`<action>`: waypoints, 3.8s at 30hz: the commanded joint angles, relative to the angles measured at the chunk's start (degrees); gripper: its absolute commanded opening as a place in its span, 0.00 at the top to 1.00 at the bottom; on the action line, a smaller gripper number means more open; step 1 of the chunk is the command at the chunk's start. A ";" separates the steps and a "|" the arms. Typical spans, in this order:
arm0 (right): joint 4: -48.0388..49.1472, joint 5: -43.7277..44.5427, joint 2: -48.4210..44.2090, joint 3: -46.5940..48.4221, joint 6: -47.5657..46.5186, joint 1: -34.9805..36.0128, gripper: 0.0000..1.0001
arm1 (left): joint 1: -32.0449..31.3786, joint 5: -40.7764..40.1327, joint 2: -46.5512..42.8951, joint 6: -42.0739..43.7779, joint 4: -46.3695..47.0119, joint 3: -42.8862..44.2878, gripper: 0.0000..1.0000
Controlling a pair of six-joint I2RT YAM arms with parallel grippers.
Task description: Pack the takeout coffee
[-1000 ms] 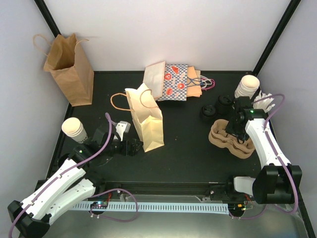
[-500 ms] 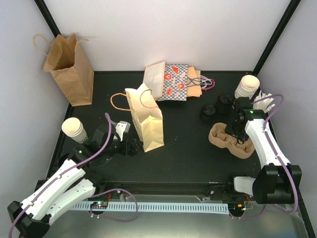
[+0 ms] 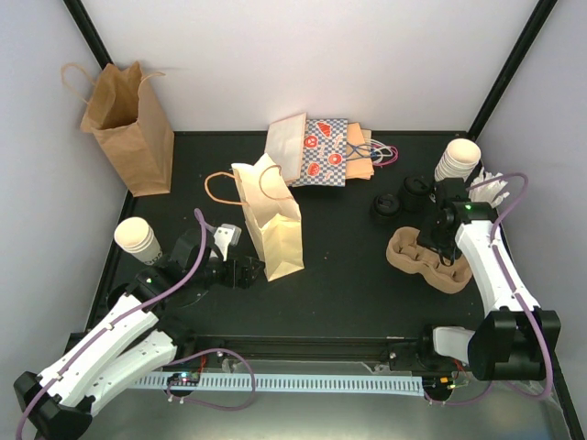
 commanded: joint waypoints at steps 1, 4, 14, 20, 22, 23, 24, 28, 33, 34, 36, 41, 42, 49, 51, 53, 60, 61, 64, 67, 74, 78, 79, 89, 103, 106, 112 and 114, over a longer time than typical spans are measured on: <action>-0.99 -0.68 -1.22 2.04 -0.68 0.19 0.52 | -0.17 -0.85 -0.40 -0.10 0.26 2.11 0.01; -0.89 -0.90 -1.33 2.10 -0.89 0.13 0.52 | -0.18 -0.90 -0.57 -0.13 0.25 2.11 0.01; 3.46 1.83 1.61 -2.35 0.58 0.18 0.32 | -0.13 -0.99 -0.71 -0.34 0.16 2.08 0.01; 5.83 1.92 3.44 -3.88 1.62 0.15 0.31 | -0.18 -1.27 -0.84 -0.45 0.17 1.98 0.01; 6.35 2.03 3.97 -4.24 1.84 0.18 0.33 | -0.17 -1.27 -0.77 -0.40 0.28 1.93 0.01; 6.51 2.05 4.21 -4.34 1.90 0.19 0.33 | -0.15 -1.25 -0.75 -0.45 0.25 1.94 0.01; 6.72 2.09 4.37 -4.46 1.97 0.19 0.35 | -0.15 -1.30 -0.67 -0.42 0.26 1.94 0.01; 7.17 2.00 4.80 -4.67 2.11 0.14 0.39 | -0.16 -1.33 -0.66 -0.41 0.29 1.94 0.01; 6.87 1.71 3.97 -4.22 2.06 0.15 0.47 | -0.18 -1.49 -0.57 -0.46 0.37 1.92 0.01; 6.58 1.65 3.82 -4.07 2.06 0.19 0.48 | -0.17 -1.51 -0.51 -0.46 0.41 1.87 0.01; 5.97 1.65 3.63 -3.51 2.06 0.15 0.49 | -0.17 -1.55 -0.49 -0.48 0.42 1.94 0.01; 4.44 1.47 2.73 -2.19 1.89 0.11 0.54 | -0.21 -1.51 -0.48 -0.36 0.40 1.94 0.01; 4.13 1.48 2.48 -1.93 1.91 0.12 0.54 | -0.22 -1.51 -0.49 -0.44 0.40 1.94 0.01; 1.92 1.49 1.24 0.36 1.45 0.18 0.55 | -0.23 -1.53 -0.48 -0.32 0.30 1.94 0.01; 1.55 1.35 0.97 0.75 1.28 0.19 0.55 | -0.19 -1.51 -0.55 -0.39 0.30 1.94 0.01; 1.33 0.94 0.94 1.13 1.01 0.18 0.54 | -0.22 -1.52 -0.58 -0.43 0.32 1.93 0.01; 1.20 0.67 1.09 1.14 0.66 0.14 0.51 | -0.15 -1.58 -0.58 -0.43 0.18 2.02 0.01; 1.25 0.52 1.00 1.10 0.66 0.18 0.51 | -0.15 -1.52 -0.58 -0.41 0.18 1.98 0.01; 1.20 0.22 0.78 1.12 0.53 0.19 0.51 | -0.21 -1.32 -0.66 -0.40 0.20 2.03 0.01; 1.21 -0.90 0.54 1.35 0.18 0.12 0.51 | -0.14 -0.84 -0.62 -0.50 0.46 1.87 0.01; 2.26 -1.17 1.16 0.06 0.11 0.11 0.47 | -0.13 -0.33 -0.22 -0.59 0.56 1.94 0.01; 3.29 -2.19 1.70 -1.35 0.12 0.18 0.47 | -0.17 -0.29 -0.22 -0.63 0.45 1.94 0.01; 3.53 -2.40 1.61 -1.49 0.15 0.18 0.46 | -0.17 -0.31 -0.30 -0.64 0.47 1.93 0.01; 3.79 -4.92 1.03 -1.34 -0.56 0.16 0.40 | -0.18 0.24 -0.40 -0.63 0.51 1.95 0.01; 3.84 -7.41 -4.40 2.75 -9.03 1.42 0.16 | -0.15 0.33 -0.58 -0.57 0.54 2.03 0.01; 4.93 -10.41 -5.84 5.27 -11.78 5.91 0.05 | -0.17 0.33 -0.58 -0.36 0.68 2.07 0.01; 11.87 -15.94 -8.27 11.59 -12.88 14.79 0.00 | -0.21 0.14 -0.99 -0.20 0.48 2.23 0.01; 16.07 -15.83 -11.31 11.83 -12.74 14.88 0.00 | -0.18 0.08 -1.54 -0.20 0.37 2.29 0.01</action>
